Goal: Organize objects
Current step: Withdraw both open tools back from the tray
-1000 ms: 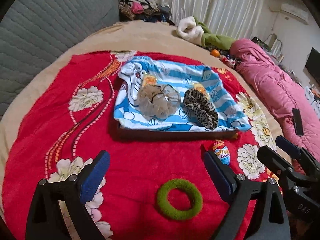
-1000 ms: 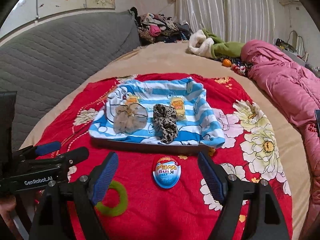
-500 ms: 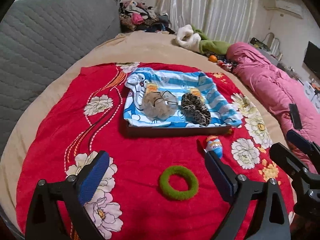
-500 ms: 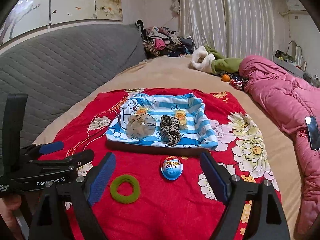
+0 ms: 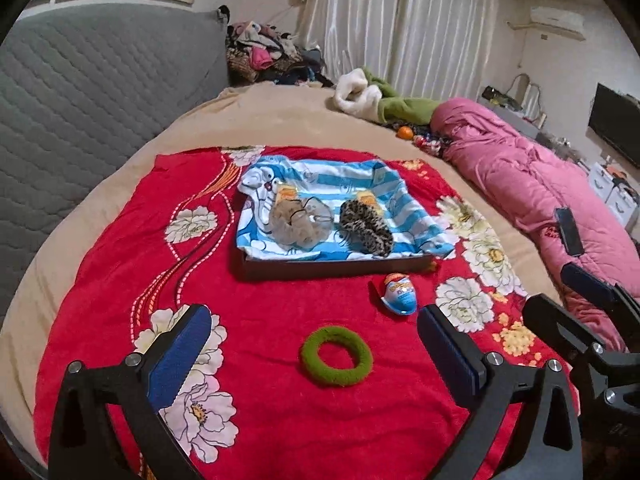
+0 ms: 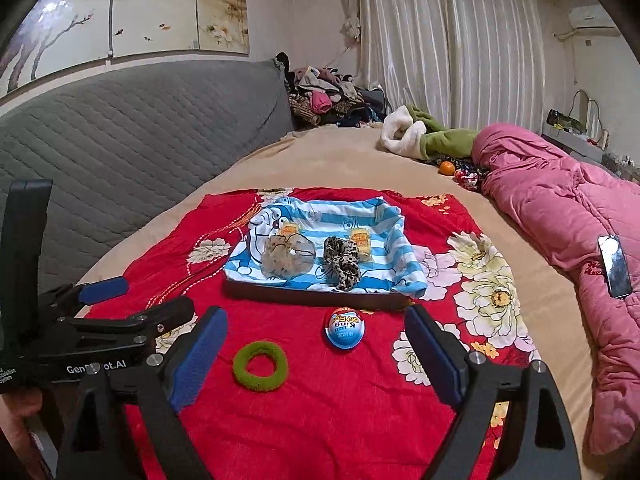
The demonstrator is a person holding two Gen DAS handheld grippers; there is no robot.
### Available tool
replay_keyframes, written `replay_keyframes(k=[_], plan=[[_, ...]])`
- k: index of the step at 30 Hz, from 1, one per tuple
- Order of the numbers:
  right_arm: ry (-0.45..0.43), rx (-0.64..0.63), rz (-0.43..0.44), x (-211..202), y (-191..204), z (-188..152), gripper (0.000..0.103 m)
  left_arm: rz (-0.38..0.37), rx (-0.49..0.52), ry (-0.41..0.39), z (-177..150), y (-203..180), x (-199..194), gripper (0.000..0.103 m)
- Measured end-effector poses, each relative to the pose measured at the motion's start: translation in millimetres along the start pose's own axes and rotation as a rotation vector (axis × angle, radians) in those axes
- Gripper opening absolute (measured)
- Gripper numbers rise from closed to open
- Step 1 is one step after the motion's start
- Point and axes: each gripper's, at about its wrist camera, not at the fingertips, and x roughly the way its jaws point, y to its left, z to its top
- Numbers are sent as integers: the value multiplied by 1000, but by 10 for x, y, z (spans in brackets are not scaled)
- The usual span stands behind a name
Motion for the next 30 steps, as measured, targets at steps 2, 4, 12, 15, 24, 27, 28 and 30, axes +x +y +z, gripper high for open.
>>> replay_keyframes(k=[2, 4, 12, 15, 24, 27, 28, 30], plan=[[-7, -3, -1, -47, 4, -15, 90, -20, -10, -13, -18, 4, -33, 103], [-9, -2, -4, -88, 12, -39, 90, -36, -18, -13, -39, 5, -63, 103], [-33, -2, -1, -239, -1, -71, 91, 23, 25, -18, -94, -62, -189, 103], [-40, -3, 1, -275, 2, -77, 91, 21, 28, -16, -107, -76, -222, 103], [-53, -11, 2, -378, 7, -131, 91, 46, 39, -38, -194, -96, -323, 103], [-59, -17, -5, -396, 11, -157, 93, 55, 42, -50, -213, -99, -364, 103], [-60, -17, -3, -401, 12, -167, 93, 54, 41, -52, -218, -93, -375, 103], [-60, -19, 1, -402, 9, -188, 93, 55, 31, -58, -233, -83, -391, 103]])
